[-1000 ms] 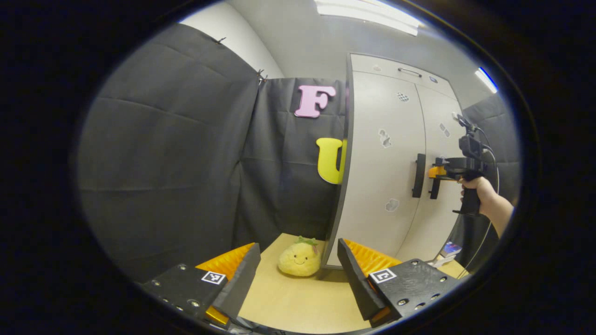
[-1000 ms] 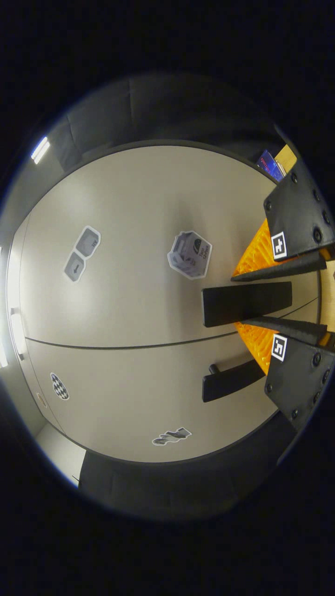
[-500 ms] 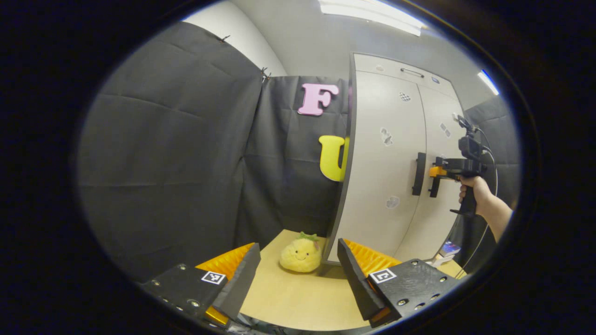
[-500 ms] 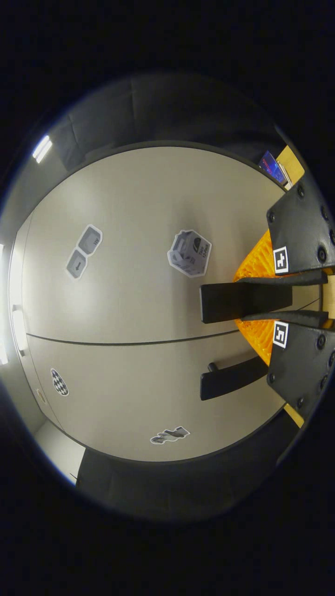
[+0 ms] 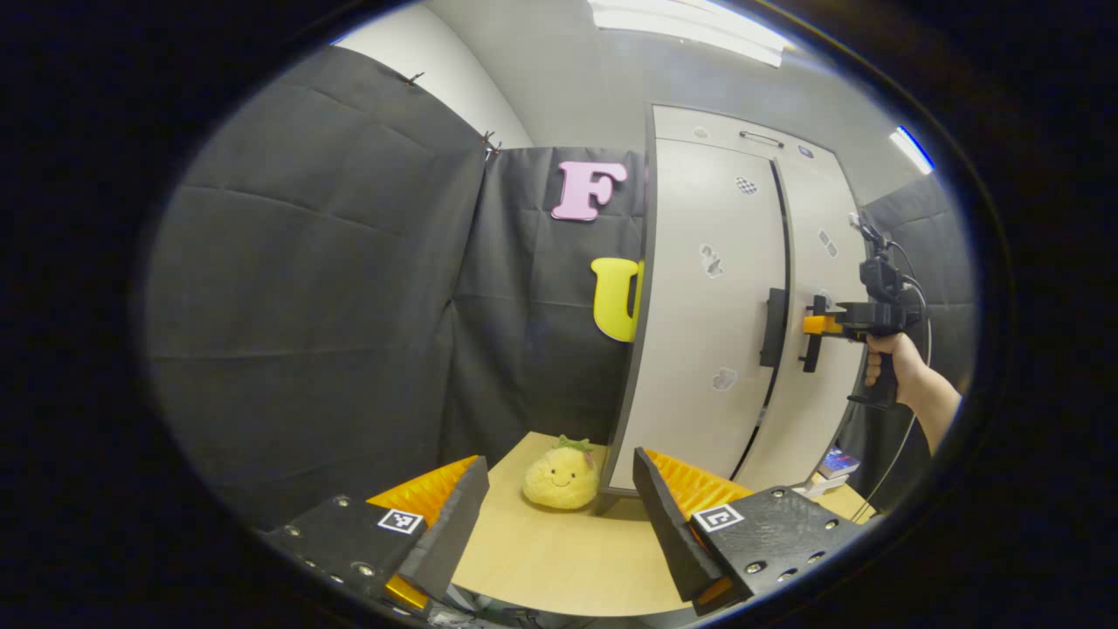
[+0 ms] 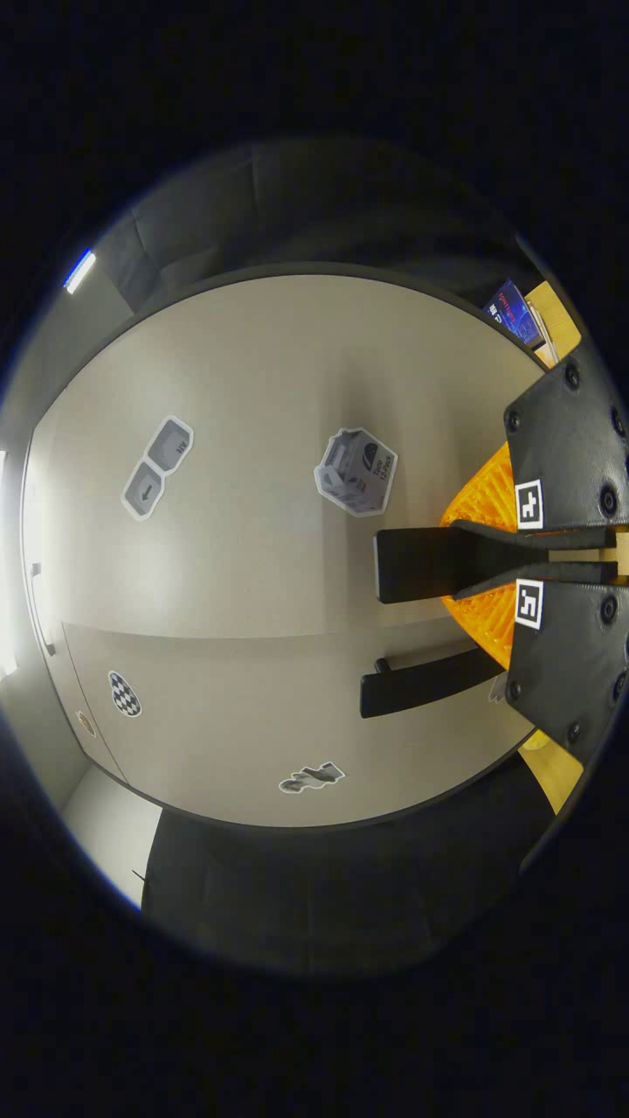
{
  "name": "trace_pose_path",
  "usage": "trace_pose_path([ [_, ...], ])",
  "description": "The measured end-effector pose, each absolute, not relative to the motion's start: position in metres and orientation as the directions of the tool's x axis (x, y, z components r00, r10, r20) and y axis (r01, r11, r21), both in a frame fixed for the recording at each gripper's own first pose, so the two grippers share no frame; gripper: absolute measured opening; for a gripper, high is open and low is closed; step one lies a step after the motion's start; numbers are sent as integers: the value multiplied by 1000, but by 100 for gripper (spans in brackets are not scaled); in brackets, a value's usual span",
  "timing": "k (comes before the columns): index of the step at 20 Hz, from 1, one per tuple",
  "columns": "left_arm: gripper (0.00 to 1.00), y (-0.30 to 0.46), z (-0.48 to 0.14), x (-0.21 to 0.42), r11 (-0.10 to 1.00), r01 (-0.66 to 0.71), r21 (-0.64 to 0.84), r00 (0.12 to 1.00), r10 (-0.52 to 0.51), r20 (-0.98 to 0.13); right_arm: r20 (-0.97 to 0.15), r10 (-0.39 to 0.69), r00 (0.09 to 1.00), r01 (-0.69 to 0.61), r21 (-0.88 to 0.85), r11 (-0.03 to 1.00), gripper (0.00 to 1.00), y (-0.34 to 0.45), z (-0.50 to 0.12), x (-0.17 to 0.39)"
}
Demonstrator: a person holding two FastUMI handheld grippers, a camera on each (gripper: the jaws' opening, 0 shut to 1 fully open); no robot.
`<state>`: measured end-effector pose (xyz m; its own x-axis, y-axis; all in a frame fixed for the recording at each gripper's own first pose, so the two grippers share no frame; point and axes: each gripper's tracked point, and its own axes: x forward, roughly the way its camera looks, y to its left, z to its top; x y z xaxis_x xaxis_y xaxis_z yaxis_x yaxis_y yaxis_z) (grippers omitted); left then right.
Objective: Open the right door of the double-door shoe cabinet with the right hand, and open the left door with the left hand.
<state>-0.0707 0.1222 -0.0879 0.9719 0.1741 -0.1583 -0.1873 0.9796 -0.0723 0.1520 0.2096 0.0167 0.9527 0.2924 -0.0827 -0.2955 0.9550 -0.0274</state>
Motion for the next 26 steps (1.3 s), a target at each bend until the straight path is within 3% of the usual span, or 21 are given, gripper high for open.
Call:
trace_pose_path([
  [4,95,109,-91,-82,985,-167,-50,972,156,-173,-78,302,950,-305,-29,952,7,200,15,132],
  [5,95,107,-94,-85,986,-162,-50,972,151,-181,-76,309,948,-311,-18,950,3,197,15,127],
  [6,95,104,-94,-87,986,-157,-52,972,145,-184,-76,317,945,-318,-6,948,7,194,15,122],
  [16,95,83,-99,-93,989,-117,-90,974,97,-203,-78,326,942,-325,19,945,7,157,17,77],
  [26,96,42,-107,-72,990,-7,-143,976,-25,-218,-57,309,949,-307,48,950,3,106,16,40],
])
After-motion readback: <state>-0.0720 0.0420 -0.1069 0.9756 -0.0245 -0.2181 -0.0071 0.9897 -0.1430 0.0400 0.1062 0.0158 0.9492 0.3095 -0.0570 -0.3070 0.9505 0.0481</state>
